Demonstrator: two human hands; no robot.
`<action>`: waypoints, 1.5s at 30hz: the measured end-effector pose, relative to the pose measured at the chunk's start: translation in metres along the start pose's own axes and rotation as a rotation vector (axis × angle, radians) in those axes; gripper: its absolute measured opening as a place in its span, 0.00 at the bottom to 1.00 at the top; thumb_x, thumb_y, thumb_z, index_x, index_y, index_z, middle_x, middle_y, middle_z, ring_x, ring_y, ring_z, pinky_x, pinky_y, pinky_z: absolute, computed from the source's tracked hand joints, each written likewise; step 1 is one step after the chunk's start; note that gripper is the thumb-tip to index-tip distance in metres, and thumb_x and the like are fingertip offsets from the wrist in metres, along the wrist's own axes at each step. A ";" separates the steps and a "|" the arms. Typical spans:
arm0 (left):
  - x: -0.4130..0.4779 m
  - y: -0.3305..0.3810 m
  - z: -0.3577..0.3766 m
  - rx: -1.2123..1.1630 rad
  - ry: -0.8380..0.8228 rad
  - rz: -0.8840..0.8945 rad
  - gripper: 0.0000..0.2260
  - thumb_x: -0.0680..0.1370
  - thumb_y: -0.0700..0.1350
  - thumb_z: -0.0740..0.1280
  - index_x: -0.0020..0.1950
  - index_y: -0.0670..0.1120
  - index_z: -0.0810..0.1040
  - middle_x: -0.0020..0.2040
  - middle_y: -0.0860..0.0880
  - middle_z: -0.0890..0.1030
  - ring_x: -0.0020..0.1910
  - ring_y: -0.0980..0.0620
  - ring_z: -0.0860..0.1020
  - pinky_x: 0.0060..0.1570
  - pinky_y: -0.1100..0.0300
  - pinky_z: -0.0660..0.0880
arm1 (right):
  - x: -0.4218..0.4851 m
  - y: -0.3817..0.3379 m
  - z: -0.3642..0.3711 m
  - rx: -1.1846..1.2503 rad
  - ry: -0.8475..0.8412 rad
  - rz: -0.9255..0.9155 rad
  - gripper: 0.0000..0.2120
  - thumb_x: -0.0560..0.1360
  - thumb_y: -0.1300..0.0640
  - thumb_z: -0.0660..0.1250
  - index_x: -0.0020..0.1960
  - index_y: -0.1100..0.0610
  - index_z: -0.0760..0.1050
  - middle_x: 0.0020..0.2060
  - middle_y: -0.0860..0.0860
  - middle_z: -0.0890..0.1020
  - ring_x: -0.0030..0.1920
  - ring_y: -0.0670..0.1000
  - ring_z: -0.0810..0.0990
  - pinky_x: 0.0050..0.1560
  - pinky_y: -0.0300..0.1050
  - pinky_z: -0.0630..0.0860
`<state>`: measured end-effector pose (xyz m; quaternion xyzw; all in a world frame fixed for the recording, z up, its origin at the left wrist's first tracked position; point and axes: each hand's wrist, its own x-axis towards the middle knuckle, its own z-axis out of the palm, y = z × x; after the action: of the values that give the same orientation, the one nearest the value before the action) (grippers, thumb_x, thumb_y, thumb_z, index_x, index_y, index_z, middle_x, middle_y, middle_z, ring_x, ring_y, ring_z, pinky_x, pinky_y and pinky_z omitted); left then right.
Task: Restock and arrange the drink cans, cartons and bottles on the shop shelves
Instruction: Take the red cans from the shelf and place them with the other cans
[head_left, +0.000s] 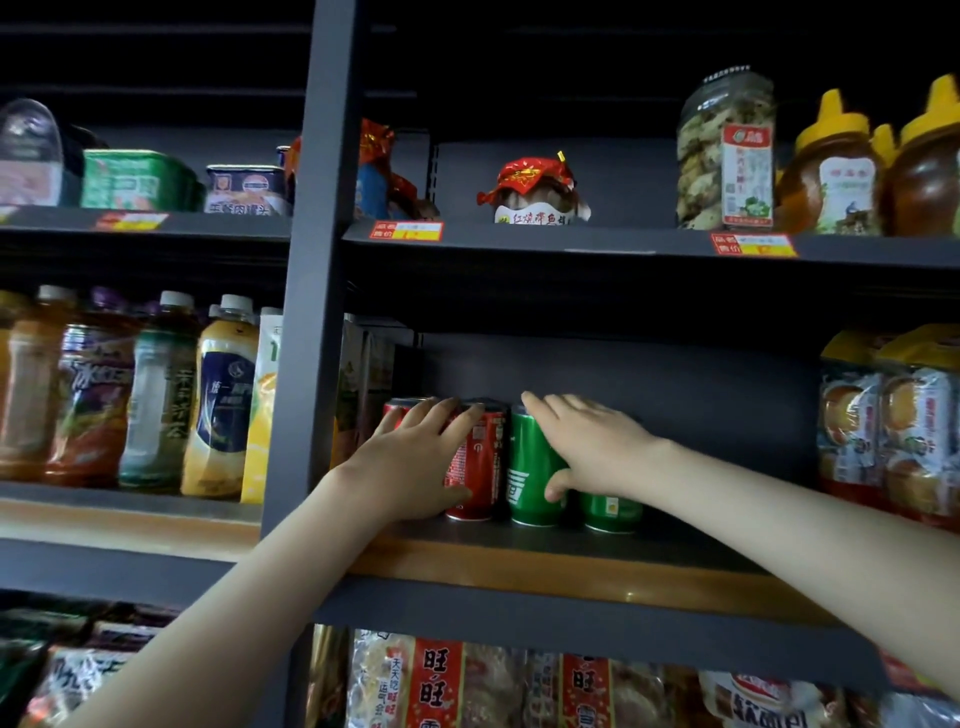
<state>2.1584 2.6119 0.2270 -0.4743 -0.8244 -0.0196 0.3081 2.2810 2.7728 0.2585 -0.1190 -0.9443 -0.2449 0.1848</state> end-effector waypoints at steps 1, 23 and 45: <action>0.000 0.000 0.000 -0.006 -0.006 -0.001 0.39 0.78 0.60 0.62 0.79 0.52 0.41 0.80 0.48 0.48 0.78 0.47 0.46 0.76 0.45 0.49 | 0.002 -0.001 0.000 -0.008 -0.002 0.001 0.53 0.71 0.44 0.73 0.79 0.60 0.41 0.75 0.55 0.59 0.76 0.55 0.57 0.73 0.46 0.56; -0.044 0.011 -0.009 -0.418 0.245 -0.164 0.21 0.80 0.54 0.62 0.70 0.47 0.67 0.62 0.46 0.76 0.56 0.45 0.77 0.51 0.54 0.75 | 0.027 -0.053 -0.021 0.515 0.128 0.038 0.21 0.72 0.52 0.73 0.49 0.54 0.59 0.46 0.52 0.71 0.43 0.51 0.70 0.37 0.45 0.65; -0.122 0.068 0.004 -1.017 0.598 0.041 0.27 0.73 0.55 0.70 0.70 0.59 0.64 0.64 0.63 0.69 0.64 0.64 0.68 0.60 0.71 0.68 | -0.155 -0.079 -0.047 1.049 0.560 0.280 0.33 0.64 0.44 0.76 0.66 0.36 0.68 0.60 0.43 0.75 0.58 0.44 0.76 0.52 0.42 0.81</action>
<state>2.2541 2.5570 0.1416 -0.5523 -0.5795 -0.5392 0.2615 2.4101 2.6607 0.2000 -0.0663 -0.8299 0.2577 0.4904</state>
